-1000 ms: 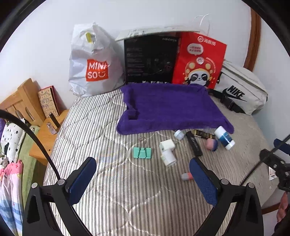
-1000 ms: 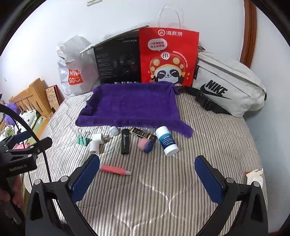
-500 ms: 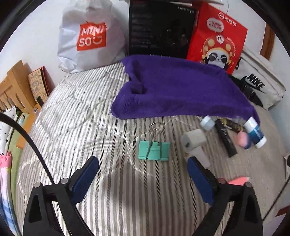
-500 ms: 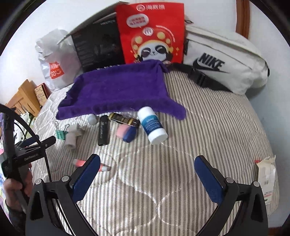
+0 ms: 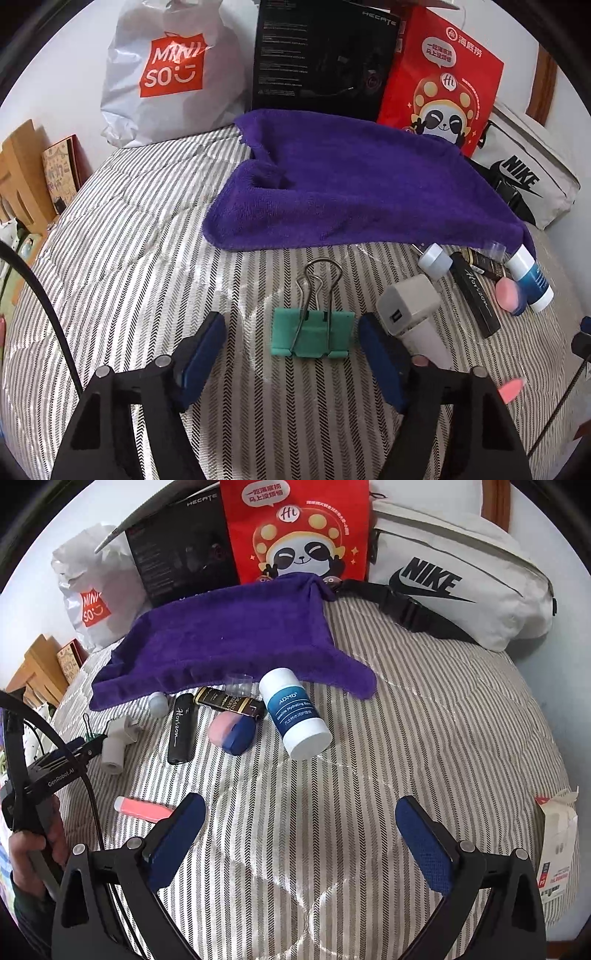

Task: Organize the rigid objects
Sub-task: 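Close the left gripper on the mint-green binder clip while the right gripper grasps the ADMD balm stick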

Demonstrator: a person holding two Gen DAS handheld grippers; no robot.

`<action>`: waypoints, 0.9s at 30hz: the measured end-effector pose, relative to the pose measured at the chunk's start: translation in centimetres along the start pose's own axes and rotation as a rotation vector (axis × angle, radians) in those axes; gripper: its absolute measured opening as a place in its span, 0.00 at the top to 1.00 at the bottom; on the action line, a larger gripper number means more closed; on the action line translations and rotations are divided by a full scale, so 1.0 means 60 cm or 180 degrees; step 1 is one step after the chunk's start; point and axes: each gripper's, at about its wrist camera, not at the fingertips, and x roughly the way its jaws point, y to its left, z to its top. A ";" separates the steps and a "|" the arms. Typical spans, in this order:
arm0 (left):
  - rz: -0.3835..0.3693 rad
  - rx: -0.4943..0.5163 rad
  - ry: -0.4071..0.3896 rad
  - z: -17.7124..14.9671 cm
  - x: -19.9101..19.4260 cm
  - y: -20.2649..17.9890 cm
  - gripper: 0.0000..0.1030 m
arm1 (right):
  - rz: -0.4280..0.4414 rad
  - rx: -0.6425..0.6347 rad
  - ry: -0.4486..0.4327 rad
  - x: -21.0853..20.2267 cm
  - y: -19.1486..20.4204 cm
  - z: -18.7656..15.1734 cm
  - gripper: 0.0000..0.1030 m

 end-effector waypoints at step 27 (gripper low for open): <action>0.0145 0.0305 0.0008 -0.005 -0.001 -0.023 0.61 | 0.0064 -0.0750 0.0013 0.133 0.008 0.088 0.52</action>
